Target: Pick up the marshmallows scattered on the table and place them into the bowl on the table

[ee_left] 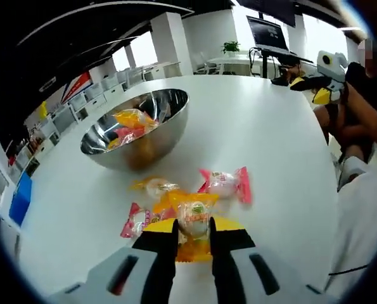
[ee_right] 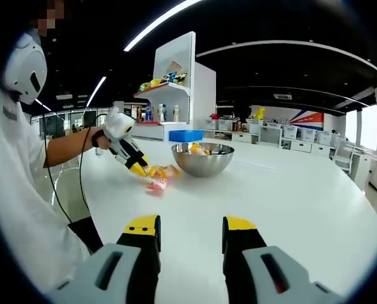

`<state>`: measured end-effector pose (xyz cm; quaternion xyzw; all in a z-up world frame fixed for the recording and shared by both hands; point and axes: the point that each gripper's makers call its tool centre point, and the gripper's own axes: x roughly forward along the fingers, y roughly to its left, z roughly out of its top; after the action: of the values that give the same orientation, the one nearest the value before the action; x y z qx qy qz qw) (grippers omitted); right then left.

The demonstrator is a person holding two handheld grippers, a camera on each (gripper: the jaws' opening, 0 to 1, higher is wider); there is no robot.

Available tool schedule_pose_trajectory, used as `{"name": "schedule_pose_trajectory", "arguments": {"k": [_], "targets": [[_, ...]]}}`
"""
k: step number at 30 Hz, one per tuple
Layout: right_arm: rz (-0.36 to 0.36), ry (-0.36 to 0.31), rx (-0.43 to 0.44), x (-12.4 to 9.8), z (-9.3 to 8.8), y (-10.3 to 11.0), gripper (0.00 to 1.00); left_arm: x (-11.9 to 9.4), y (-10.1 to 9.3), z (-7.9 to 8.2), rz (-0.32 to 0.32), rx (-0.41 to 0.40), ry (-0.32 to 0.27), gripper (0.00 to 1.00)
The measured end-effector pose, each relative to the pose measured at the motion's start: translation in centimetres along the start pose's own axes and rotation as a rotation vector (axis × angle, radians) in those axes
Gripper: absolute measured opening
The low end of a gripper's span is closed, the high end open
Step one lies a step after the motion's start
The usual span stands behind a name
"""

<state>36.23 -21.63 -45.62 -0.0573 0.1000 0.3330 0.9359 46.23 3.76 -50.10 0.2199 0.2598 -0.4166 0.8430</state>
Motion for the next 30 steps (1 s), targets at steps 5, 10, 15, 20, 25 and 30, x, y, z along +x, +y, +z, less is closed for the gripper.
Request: {"name": "schedule_pose_trajectory", "arguments": {"k": [5, 10, 15, 20, 25, 30], "targets": [[0.007, 0.004, -0.004, 0.3, 0.1, 0.2, 0.38, -2.5, 0.6, 2.3, 0.035, -0.016, -0.163, 0.21], [0.014, 0.004, -0.006, 0.5, 0.2, 0.3, 0.38, -5.6, 1.5, 4.3, 0.106, -0.043, -0.322, 0.22], [0.023, 0.005, -0.010, 0.8, 0.3, 0.5, 0.38, -8.9, 1.3, 5.8, 0.109, -0.126, -0.470, 0.22], [0.029, 0.009, -0.012, 1.0, 0.3, 0.6, 0.38, -11.3, 0.8, 5.7, 0.128, -0.134, -0.524, 0.22], [0.033, 0.007, -0.008, 1.3, 0.2, 0.8, 0.38, -12.2, 0.8, 4.6, 0.146, -0.161, -0.547, 0.22], [0.044, 0.010, -0.010, 1.6, 0.2, 1.3, 0.38, -12.5, 1.0, 3.9, 0.169, -0.188, -0.568, 0.22]]}}
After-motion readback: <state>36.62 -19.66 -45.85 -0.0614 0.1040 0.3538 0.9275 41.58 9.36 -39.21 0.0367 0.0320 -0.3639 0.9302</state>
